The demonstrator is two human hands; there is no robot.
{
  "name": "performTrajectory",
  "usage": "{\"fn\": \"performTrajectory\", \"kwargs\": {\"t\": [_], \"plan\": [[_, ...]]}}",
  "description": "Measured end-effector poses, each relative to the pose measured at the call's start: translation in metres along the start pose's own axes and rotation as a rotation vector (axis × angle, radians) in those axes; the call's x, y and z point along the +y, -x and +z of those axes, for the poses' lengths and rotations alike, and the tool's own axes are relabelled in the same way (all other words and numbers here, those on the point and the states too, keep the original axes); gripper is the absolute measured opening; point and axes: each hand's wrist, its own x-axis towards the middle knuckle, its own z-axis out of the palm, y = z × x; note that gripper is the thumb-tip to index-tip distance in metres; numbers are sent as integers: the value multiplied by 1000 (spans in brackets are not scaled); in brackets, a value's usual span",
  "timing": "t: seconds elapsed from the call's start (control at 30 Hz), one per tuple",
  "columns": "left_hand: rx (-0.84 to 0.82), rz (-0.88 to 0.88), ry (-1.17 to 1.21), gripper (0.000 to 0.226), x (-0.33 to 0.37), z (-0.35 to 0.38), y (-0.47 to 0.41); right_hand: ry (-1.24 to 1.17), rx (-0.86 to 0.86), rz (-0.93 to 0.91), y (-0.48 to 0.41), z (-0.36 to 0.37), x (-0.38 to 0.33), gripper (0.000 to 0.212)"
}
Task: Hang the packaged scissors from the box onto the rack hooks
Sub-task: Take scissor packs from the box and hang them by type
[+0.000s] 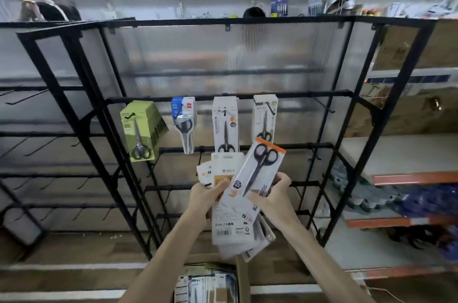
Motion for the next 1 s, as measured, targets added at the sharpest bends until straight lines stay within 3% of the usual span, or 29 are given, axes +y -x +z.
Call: {"fn": "performTrajectory", "kwargs": {"t": [0.07,0.13,0.2,0.27,0.33,0.43,0.5,0.6,0.73,0.9,1.0], "plan": [[-12,5,-21,17,4,-7,-1,253,103,-146,0,6,-3,106],[-31,42,-61,20,5,-16,-7,765,159,-344,-9,6,-6,122],[-77,63,-93,26,7,-25,-13,1113,-1,-507,-25,10,-15,116],[-122,69,-111,28,11,-33,-21,1237,-194,-676,-44,17,-17,99],[-155,68,-132,29,20,-42,-32,1172,-248,-764,-61,24,-13,77],[-184,66,-138,33,34,-59,-51,846,-227,-704,-81,36,-12,36],[-206,74,-149,29,41,-68,-65,773,-175,-716,-88,49,-13,22],[-220,84,-195,23,50,-75,-82,807,-11,-758,-100,63,-10,23],[-200,126,-274,19,59,-90,-111,705,141,-633,-119,60,-26,26],[-128,116,-148,17,71,-105,-134,87,164,-202,-138,44,-57,23],[-129,137,-130,23,80,-107,-144,-58,260,-95,-155,47,-61,27]]}}
